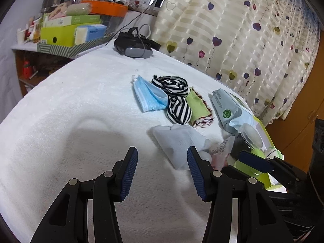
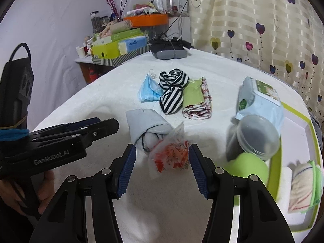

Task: Organize soft objects
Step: 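Grasp the clear bag of orange items with right while left grasps the grey sock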

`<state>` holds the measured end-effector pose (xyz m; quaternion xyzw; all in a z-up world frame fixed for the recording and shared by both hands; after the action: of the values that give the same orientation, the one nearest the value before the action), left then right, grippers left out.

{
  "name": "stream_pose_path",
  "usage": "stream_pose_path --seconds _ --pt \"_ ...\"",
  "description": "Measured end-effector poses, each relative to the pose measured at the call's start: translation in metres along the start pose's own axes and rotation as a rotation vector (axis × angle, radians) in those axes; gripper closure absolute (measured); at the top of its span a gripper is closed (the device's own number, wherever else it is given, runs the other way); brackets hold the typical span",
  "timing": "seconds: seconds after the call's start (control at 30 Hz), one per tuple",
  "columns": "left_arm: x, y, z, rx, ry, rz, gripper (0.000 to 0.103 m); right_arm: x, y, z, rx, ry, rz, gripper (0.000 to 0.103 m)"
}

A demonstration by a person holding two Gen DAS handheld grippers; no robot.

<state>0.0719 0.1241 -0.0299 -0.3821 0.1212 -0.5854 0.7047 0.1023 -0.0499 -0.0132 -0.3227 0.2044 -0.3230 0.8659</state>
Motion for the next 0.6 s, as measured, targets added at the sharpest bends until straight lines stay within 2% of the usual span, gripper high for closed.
stream_pose_path --seconds 0.27,0.3,0.33,0.37,0.4,0.43,0.53,0.57,0.6 --pt "-0.004 0.008 0.001 -0.019 -0.012 -0.025 0.053 0.002 0.018 0.004 -0.039 0.007 -0.043 0.050" --pt "-0.004 0.009 0.001 -0.020 -0.012 -0.028 0.053 0.003 0.020 0.004 -0.042 0.006 -0.046 0.055" --pt "-0.004 0.009 0.001 -0.021 -0.011 -0.032 0.053 0.003 0.020 0.004 -0.045 0.005 -0.046 0.069" --pt "-0.003 0.010 0.002 -0.022 -0.010 -0.036 0.053 0.003 0.021 0.004 -0.048 0.004 -0.047 0.076" --pt "-0.002 0.011 0.002 -0.024 -0.010 -0.040 0.053 0.003 0.021 0.004 -0.049 -0.004 -0.055 0.077" --pt "-0.001 0.011 0.001 -0.025 -0.009 -0.043 0.053 0.002 0.020 0.003 -0.050 -0.015 -0.060 0.086" --pt "0.003 0.012 0.002 -0.027 -0.009 -0.053 0.053 -0.001 0.016 0.003 -0.037 -0.032 -0.061 0.092" --pt "0.004 0.013 0.001 -0.029 -0.008 -0.056 0.053 -0.001 0.013 0.003 -0.026 -0.033 -0.057 0.103" --pt "0.005 0.013 0.001 -0.030 -0.007 -0.058 0.053 -0.001 0.009 0.004 -0.011 -0.036 -0.060 0.103"
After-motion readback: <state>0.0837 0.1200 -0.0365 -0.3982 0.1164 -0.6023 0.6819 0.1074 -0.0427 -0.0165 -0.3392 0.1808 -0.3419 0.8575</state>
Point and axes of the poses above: each gripper's, at about its wrist camera, not at the fingertips, and y roughly the way its jaws point, x to its right, z to its top, the point moved 2 cm from there along y, roughly the way its jaws point, and after that the axes turned 7 degrees about z, right-handed, at the moved point
